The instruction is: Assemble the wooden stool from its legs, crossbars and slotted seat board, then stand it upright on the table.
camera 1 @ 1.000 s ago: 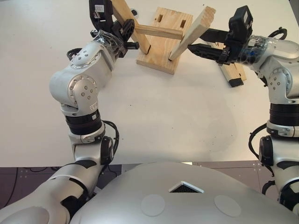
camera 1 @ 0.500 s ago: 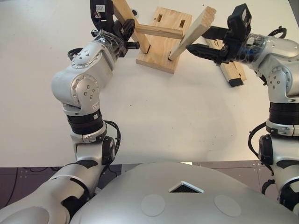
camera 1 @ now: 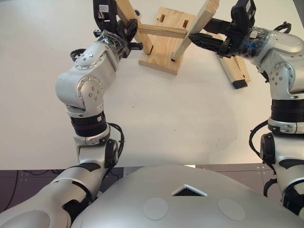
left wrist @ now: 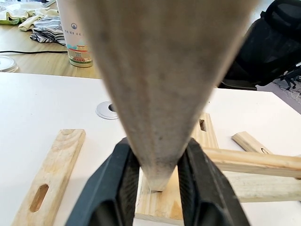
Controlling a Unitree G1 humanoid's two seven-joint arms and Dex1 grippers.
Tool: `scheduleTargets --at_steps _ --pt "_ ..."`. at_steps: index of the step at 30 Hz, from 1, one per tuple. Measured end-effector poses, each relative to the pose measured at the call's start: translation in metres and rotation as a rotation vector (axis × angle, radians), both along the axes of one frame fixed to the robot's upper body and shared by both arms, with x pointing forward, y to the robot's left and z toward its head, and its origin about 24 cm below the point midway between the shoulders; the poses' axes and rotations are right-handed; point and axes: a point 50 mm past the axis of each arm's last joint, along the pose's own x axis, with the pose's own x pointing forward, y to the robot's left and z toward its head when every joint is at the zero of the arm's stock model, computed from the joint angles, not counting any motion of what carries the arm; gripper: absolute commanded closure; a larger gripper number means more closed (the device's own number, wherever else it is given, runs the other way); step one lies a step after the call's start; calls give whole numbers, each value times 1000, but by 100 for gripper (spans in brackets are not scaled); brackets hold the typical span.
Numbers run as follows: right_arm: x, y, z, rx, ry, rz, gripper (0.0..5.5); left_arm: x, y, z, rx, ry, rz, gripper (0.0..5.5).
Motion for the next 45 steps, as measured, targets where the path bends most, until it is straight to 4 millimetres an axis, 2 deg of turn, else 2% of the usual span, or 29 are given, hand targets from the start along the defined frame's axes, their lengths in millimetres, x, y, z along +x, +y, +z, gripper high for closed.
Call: scheduleTargets --at_steps 9,21,30,31,35,45 --pt "3 6 -3 -102 -11 6 335 3 -11 -4 109 -16 3 450" --pt "9 7 -4 -129 -10 -43 336 5 -18 -5 264 -53 -26 446" --pt "19 10 -4 -180 -34 -52 336 7 -16 -7 258 -72 -10 446" --pt "20 11 -4 -179 -37 -55 336 8 -15 -6 247 -75 -4 409" --pt "25 18 -2 -168 -64 -71 336 9 -13 -8 120 -56 31 352" --pt "27 17 -2 -164 -76 -76 336 2 -12 -4 98 -58 14 352"
